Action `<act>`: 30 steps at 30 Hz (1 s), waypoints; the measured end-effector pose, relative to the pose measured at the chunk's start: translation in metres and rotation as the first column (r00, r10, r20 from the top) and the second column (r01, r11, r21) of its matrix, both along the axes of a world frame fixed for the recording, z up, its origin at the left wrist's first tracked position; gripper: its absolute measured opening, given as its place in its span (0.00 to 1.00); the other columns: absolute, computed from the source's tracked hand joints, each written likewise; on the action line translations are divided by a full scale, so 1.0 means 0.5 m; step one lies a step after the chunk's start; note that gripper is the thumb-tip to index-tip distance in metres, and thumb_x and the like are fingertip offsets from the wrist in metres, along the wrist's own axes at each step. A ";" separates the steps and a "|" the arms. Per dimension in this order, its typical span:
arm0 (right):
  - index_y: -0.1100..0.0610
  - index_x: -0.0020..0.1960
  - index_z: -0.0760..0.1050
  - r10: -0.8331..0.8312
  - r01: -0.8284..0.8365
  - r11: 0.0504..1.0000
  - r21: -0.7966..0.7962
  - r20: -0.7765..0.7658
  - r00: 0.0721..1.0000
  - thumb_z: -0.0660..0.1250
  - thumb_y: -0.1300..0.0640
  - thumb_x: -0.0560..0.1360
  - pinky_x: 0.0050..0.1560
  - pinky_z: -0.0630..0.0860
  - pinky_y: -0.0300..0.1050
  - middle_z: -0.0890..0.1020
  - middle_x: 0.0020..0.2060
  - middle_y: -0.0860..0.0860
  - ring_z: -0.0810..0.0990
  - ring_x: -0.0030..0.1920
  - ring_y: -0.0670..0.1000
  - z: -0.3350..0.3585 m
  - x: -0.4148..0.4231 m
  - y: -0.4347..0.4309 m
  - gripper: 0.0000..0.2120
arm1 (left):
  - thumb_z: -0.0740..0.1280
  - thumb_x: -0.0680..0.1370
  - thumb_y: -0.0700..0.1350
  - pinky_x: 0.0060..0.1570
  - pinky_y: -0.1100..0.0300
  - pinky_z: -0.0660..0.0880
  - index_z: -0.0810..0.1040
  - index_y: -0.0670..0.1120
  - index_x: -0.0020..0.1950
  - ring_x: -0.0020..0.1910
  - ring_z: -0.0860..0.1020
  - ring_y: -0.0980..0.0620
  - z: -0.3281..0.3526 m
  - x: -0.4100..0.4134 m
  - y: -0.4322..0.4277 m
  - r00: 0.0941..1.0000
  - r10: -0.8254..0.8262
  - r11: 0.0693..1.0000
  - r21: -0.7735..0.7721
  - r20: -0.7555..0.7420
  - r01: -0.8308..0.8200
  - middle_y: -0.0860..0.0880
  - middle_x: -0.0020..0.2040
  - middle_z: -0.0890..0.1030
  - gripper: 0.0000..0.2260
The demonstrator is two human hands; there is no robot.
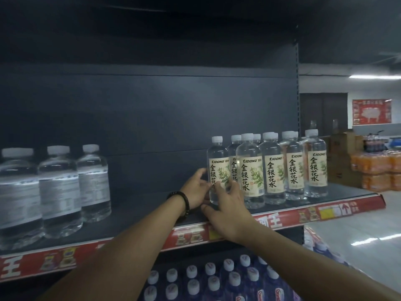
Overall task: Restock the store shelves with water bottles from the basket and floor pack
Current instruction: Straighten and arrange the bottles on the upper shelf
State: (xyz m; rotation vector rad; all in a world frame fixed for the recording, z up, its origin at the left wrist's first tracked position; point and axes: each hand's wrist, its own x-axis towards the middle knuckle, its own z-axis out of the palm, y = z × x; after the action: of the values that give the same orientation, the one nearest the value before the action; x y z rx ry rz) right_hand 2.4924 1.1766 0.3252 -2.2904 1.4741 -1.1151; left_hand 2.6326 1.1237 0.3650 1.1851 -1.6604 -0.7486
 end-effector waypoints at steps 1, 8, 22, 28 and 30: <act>0.51 0.79 0.60 0.002 -0.002 1.000 0.006 -0.001 1.000 0.67 0.42 0.80 0.82 0.51 0.62 0.48 0.81 0.56 0.44 0.83 0.64 0.001 0.000 0.002 0.33 | 0.61 0.86 0.38 0.56 0.42 0.84 0.68 0.52 0.74 0.50 0.85 0.47 0.000 0.000 0.001 1.000 -0.001 1.000 0.001 -0.010 0.001 0.45 0.56 0.87 0.18; 0.53 0.79 0.61 -0.018 0.017 0.997 0.070 0.007 1.000 0.67 0.51 0.78 0.82 0.53 0.61 0.50 0.81 0.56 0.44 0.83 0.66 0.017 0.003 0.027 0.33 | 0.63 0.85 0.41 0.61 0.46 0.81 0.69 0.53 0.75 0.56 0.84 0.49 -0.005 0.000 0.024 0.995 0.078 0.996 -0.040 0.059 -0.076 0.49 0.58 0.85 0.18; 0.52 0.64 0.77 0.315 -0.348 0.936 0.045 0.328 0.890 0.70 0.59 0.80 0.54 0.74 0.32 0.80 0.58 0.48 0.79 0.57 0.44 0.063 0.320 0.110 0.13 | 0.72 0.75 0.42 0.52 0.47 0.71 0.81 0.51 0.56 0.58 0.73 0.43 -0.054 0.417 0.326 0.253 0.954 0.246 -0.900 0.160 -0.358 0.50 0.57 0.79 0.11; 0.54 0.64 0.70 0.302 -0.373 0.919 0.128 0.381 0.874 0.73 0.60 0.77 0.47 0.80 0.41 0.79 0.53 0.47 0.80 0.49 0.45 0.103 0.473 0.086 0.19 | 0.74 0.76 0.45 0.54 0.44 0.71 0.81 0.52 0.63 0.60 0.70 0.42 -0.098 0.478 0.313 0.264 0.962 0.200 -0.839 0.069 -0.507 0.46 0.66 0.72 0.15; 0.57 0.62 0.73 0.296 -0.377 0.913 0.159 0.379 0.877 0.73 0.59 0.72 0.49 0.86 0.51 0.84 0.51 0.52 0.86 0.48 0.50 0.117 0.505 0.072 0.20 | 0.74 0.76 0.45 0.54 0.45 0.71 0.81 0.51 0.63 0.60 0.71 0.42 -0.102 0.482 0.312 0.285 0.957 0.194 -0.846 0.052 -0.497 0.46 0.65 0.72 0.15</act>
State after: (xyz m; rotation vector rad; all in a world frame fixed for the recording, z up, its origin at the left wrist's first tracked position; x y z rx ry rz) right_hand 2.7449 1.2126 0.3840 -1.9646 0.9638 -1.1063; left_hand 2.8736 1.2795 0.3140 1.4987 -1.2039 1.0439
